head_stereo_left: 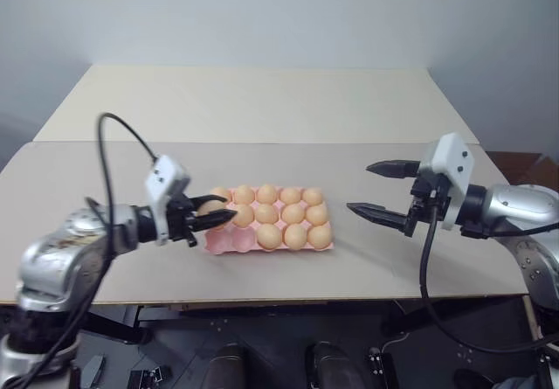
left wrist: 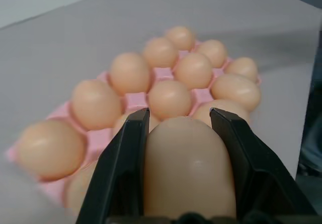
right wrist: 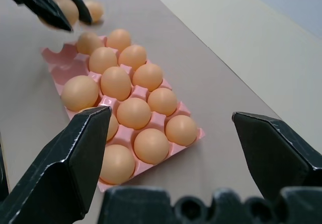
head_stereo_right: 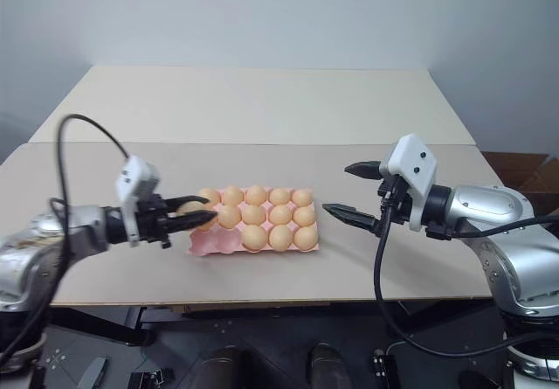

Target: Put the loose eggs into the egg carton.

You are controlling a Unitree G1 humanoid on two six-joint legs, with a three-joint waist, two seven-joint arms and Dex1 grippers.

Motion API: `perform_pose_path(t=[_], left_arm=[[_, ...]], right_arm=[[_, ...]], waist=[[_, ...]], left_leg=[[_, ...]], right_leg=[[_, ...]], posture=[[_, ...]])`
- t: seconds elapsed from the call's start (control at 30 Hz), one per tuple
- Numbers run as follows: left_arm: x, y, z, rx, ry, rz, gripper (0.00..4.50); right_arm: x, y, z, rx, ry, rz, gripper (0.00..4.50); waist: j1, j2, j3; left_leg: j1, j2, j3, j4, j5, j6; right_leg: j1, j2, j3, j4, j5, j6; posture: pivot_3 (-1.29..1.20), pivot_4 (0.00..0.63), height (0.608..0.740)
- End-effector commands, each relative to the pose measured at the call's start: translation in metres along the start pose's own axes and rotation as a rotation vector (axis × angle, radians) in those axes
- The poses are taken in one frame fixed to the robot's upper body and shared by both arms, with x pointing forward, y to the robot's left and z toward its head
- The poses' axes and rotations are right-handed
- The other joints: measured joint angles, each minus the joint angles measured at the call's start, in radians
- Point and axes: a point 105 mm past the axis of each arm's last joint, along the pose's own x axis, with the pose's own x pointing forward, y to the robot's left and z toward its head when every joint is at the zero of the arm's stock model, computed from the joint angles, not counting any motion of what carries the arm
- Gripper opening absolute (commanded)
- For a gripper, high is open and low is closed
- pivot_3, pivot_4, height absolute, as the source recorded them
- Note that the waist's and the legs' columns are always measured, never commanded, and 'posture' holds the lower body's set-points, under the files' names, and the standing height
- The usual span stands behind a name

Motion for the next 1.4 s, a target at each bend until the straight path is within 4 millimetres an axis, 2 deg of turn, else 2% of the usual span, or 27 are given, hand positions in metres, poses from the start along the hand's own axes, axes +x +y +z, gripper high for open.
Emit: perform_pose_path(t=[0.03, 0.1, 0.27, 0.37, 0.4, 0.53, 0.67, 0.77, 0.97, 1.1, 1.2, 1.4], left_arm=[[0.009, 0.005, 0.008, 0.05, -0.02, 0.017, 1.77], [0.012, 0.006, 0.008, 0.054, -0.026, 0.008, 1.77], [0.015, 0.002, 0.01, 0.039, -0.035, -0.042, 3.26], [0.011, -0.004, 0.012, 0.029, -0.046, -0.084, 4.28], [0.008, -0.004, 0.012, 0.032, -0.043, -0.084, 4.47], [-0.003, 0.005, 0.018, 0.028, -0.068, -0.024, 4.47], [-0.027, 0.018, 0.025, 0.105, -0.085, 0.061, 4.47], [-0.061, 0.024, 0.03, 0.172, -0.096, 0.118, 4.47], [-0.143, 0.028, 0.015, 0.271, -0.006, 0.3, 4.47], [-0.185, 0.009, -0.003, 0.25, 0.023, 0.335, 4.47], [-0.195, 0.003, -0.014, 0.209, 0.033, 0.368, 4.47], [-0.188, 0.004, -0.02, 0.182, -0.007, 0.406, 4.47]], right_arm=[[-0.007, 0.001, 0.012, -0.037, -0.031, -0.037, 4.5], [-0.009, 0.001, 0.013, -0.037, -0.032, -0.047, 4.5], [-0.011, 0.0, 0.014, -0.034, -0.034, -0.068, 4.5], [-0.011, -0.001, 0.014, -0.033, -0.035, -0.074, 4.5], [-0.011, -0.001, 0.014, -0.035, -0.035, -0.077, 4.5], [-0.008, -0.002, 0.015, -0.033, -0.042, -0.076, 4.5], [-0.006, -0.004, 0.015, -0.033, -0.052, -0.064, 4.5], [-0.005, -0.004, 0.015, -0.039, -0.06, -0.044, 4.5], [-0.002, -0.009, 0.01, -0.055, -0.061, -0.003, 4.5], [-0.002, -0.013, 0.006, -0.062, -0.059, 0.011, 4.5], [-0.003, -0.014, 0.002, -0.054, -0.054, 0.018, 4.5], [-0.002, -0.017, 0.003, -0.053, -0.05, 0.017, 4.5]], waist=[[-0.002, 0.0, 0.0], [-0.004, 0.0, 0.0], [-0.003, 0.0, 0.0], [-0.003, 0.0, 0.0], [-0.003, 0.0, 0.0], [-0.005, 0.0, 0.0], [-0.009, 0.0, 0.0], [-0.013, 0.0, 0.0], [-0.022, 0.0, 0.0], [-0.02, 0.0, 0.0], [-0.01, 0.001, 0.0], [0.003, 0.0, 0.0]], left_leg=[[0.0, 0.0, 0.0, 0.0, 0.0, 0.0], [0.001, 0.0, 0.0, 0.0, 0.0, 0.0], [0.001, 0.0, 0.0, 0.0, 0.0, 0.0], [0.001, 0.0, 0.0, 0.0, 0.0, 0.0], [0.0, 0.0, 0.0, 0.0, 0.0, 0.0], [0.001, 0.0, 0.0, 0.0, 0.0, 0.0], [0.001, 0.0, -0.001, 0.0, 0.0, 0.0], [0.001, 0.001, 0.0, 0.0, 0.0, 0.0], [0.001, 0.002, 0.001, 0.0, 0.0, 0.0], [0.001, 0.002, 0.002, 0.0, 0.0, 0.0], [0.001, 0.002, 0.002, 0.0, 0.0, 0.0], [0.002, 0.002, 0.002, 0.0, 0.0, 0.0]], right_leg=[[0.0, 0.0, 0.0, 0.0, 0.0, 0.0], [0.0, 0.0, 0.0, 0.001, 0.0, 0.0], [0.0, 0.0, 0.0, 0.001, 0.0, 0.0], [0.0, 0.0, 0.0, 0.0, 0.0, 0.0], [0.0, 0.0, 0.0, 0.0, 0.0, 0.0], [0.0, 0.0, 0.0, 0.001, 0.0, 0.001], [0.0, 0.001, 0.0, 0.001, -0.002, 0.003], [0.0, 0.0, 0.0, 0.001, -0.001, 0.002], [-0.001, 0.0, 0.0, 0.0, -0.001, -0.001], [-0.001, -0.001, 0.0, 0.0, -0.006, -0.003], [-0.001, -0.002, 0.0, 0.0, -0.006, -0.003], [-0.001, -0.001, 0.0, 0.0, -0.007, -0.002]], posture=[[0.0, 0.15, 0.74], [0.0, 0.15, 0.74], [0.0, 0.15, 0.74], [0.0, 0.15, 0.74], [0.0, 0.15, 0.74], [0.0, 0.15, 0.74], [0.0, 0.15, 0.74], [0.0, 0.15, 0.74], [0.0, 0.15, 0.74], [0.0, 0.15, 0.74], [0.0, 0.15, 0.74], [0.0, 0.15, 0.74]])
